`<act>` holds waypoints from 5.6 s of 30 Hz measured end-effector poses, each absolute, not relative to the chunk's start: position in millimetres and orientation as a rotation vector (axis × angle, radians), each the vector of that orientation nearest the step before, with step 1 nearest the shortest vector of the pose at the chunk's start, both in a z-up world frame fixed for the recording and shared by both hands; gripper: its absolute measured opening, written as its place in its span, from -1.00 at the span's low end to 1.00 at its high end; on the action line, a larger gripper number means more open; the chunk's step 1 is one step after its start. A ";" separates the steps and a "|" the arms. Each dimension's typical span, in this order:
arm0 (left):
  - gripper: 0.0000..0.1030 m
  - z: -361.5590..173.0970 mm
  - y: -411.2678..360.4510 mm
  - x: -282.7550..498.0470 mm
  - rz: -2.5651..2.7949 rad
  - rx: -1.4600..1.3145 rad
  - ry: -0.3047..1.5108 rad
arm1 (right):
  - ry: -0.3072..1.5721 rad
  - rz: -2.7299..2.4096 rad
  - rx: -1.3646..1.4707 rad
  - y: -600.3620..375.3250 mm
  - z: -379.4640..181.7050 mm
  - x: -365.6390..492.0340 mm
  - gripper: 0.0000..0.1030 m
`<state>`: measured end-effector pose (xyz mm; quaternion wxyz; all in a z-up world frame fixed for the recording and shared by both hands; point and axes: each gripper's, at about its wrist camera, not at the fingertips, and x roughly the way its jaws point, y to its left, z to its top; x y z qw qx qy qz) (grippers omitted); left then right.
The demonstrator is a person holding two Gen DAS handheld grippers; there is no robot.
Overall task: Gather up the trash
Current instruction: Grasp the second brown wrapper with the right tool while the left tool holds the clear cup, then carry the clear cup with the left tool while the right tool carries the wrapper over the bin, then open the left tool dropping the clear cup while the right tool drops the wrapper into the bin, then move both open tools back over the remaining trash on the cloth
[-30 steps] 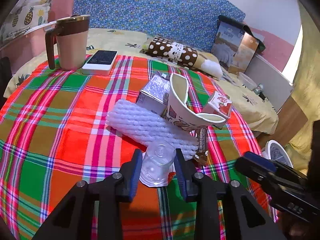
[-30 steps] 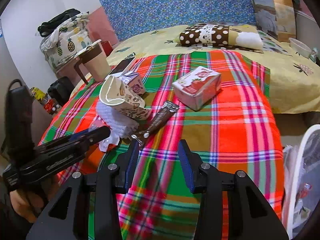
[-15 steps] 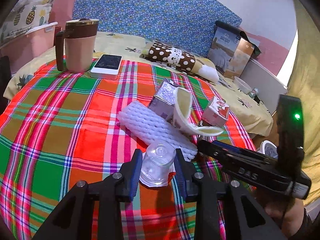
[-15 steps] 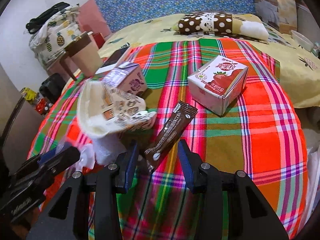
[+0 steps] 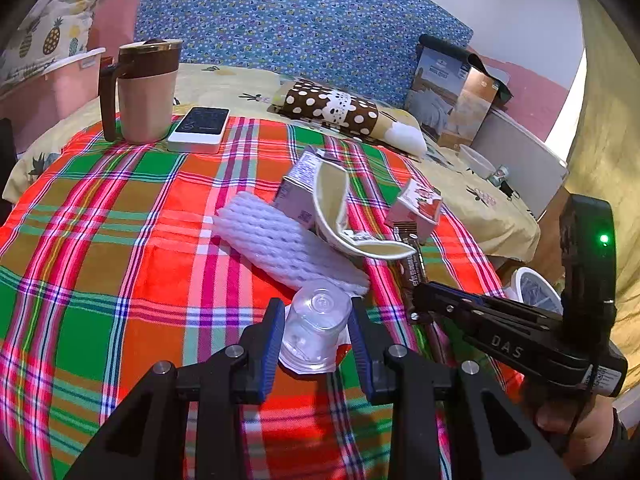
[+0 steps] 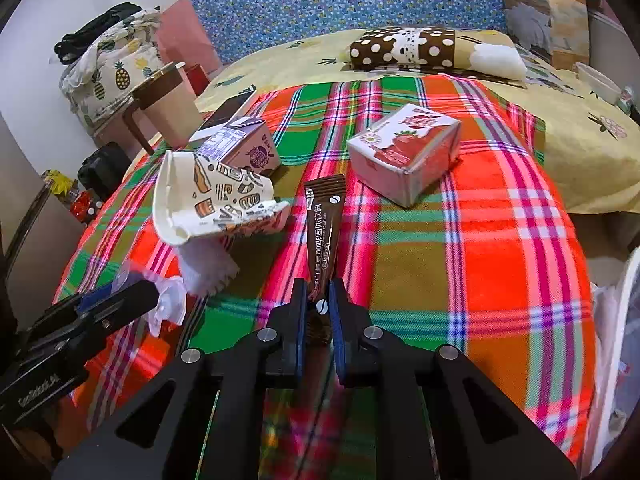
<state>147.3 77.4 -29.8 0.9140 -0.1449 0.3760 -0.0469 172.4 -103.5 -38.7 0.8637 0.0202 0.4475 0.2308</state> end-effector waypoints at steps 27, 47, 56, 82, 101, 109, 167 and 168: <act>-0.34 -46.1 33.1 132.3 -0.134 -0.199 0.862 | 0.973 0.492 -0.019 -121.8 -45.4 149.8 -0.48; -0.32 -20.5 5.1 105.5 -0.168 -0.155 0.809 | 0.858 0.500 0.060 -160.1 -17.7 118.7 -0.82; -0.32 -3.3 -29.8 90.5 -0.224 -0.137 0.783 | 0.820 0.461 0.095 -184.9 -10.1 103.2 -0.82; -0.32 12.0 -125.7 113.0 -0.412 -0.067 0.764 | 0.750 0.254 0.182 -275.4 -4.1 94.3 -0.82; -0.32 0.4 -220.3 147.1 -0.587 0.004 0.791 | 0.769 0.086 0.270 -349.0 -19.9 93.1 -0.82; -0.32 -13.7 -244.7 163.3 -0.622 0.020 0.822 | 0.807 0.061 0.288 -361.0 -30.5 99.8 -0.82; -0.15 -1.3 -124.9 109.0 -0.426 -0.121 0.788 | 0.742 0.244 0.209 -281.7 -4.0 84.2 -0.02; -0.15 -2.1 -119.6 107.7 -0.414 -0.125 0.788 | 0.743 0.249 0.208 -278.1 -4.6 84.2 -0.02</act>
